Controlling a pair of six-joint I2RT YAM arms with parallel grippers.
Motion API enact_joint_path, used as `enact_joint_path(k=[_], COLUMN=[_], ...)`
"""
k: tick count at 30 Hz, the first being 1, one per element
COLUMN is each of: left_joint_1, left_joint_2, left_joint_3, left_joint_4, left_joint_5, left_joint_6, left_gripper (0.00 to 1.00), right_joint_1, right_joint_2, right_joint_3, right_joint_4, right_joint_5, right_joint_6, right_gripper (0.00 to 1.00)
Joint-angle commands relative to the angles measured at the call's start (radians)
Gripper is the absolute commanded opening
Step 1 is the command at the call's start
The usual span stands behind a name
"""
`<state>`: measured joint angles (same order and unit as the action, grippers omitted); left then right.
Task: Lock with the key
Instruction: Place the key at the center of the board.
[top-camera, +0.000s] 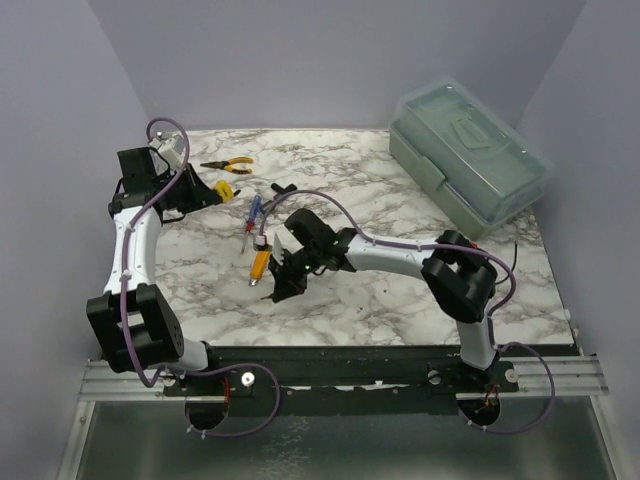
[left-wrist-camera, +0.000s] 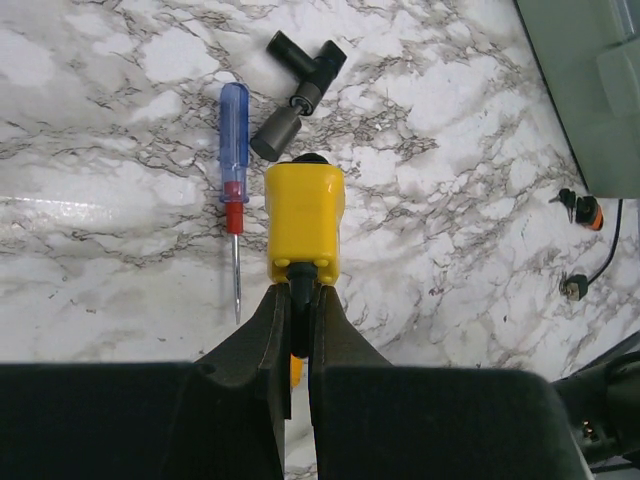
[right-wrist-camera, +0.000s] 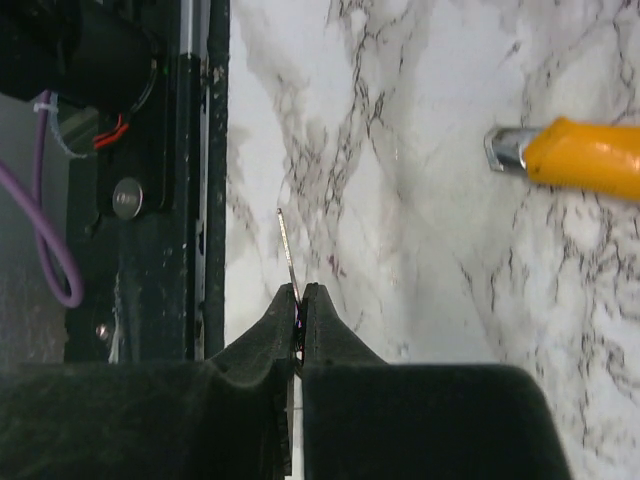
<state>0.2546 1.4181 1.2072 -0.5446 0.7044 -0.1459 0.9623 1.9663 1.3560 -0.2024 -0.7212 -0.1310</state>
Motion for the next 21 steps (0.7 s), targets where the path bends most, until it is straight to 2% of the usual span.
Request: enact_joint_path(k=[1, 11, 12, 14, 16, 18, 21], left_joint_1=[0.005, 0.005, 0.005, 0.005, 0.005, 0.004, -0.009], left_joint_2=[-0.029, -0.033, -0.036, -0.041, -0.044, -0.041, -0.029], left_joint_3=[0.066, 0.072, 0.072, 0.076, 0.083, 0.092, 0.117], left_joint_4=[0.019, 0.005, 0.003, -0.01, -0.037, -0.067, -0.124], left_joint_5=[-0.014, 0.042, 0.044, 0.05, 0.066, 0.098, 0.144], left_joint_6=[-0.009, -0.007, -0.003, 0.013, 0.037, 0.065, 0.109], left_gripper=[0.0, 0.0, 0.0, 0.0, 0.0, 0.0, 0.0], right_joint_1=[0.029, 0.055, 0.055, 0.055, 0.055, 0.055, 0.039], right_joint_2=[0.086, 0.182, 0.187, 0.176, 0.141, 0.097, 0.03], right_joint_3=[0.061, 0.079, 0.081, 0.08, 0.076, 0.103, 0.16], right_joint_4=[0.106, 0.126, 0.124, 0.119, 0.125, 0.112, 0.04], right_joint_5=[0.03, 0.037, 0.034, 0.026, 0.016, 0.01, 0.021], right_joint_6=[0.061, 0.086, 0.088, 0.1, 0.122, 0.128, 0.12], right_gripper=[0.03, 0.19, 0.23, 0.42, 0.55, 0.63, 0.7])
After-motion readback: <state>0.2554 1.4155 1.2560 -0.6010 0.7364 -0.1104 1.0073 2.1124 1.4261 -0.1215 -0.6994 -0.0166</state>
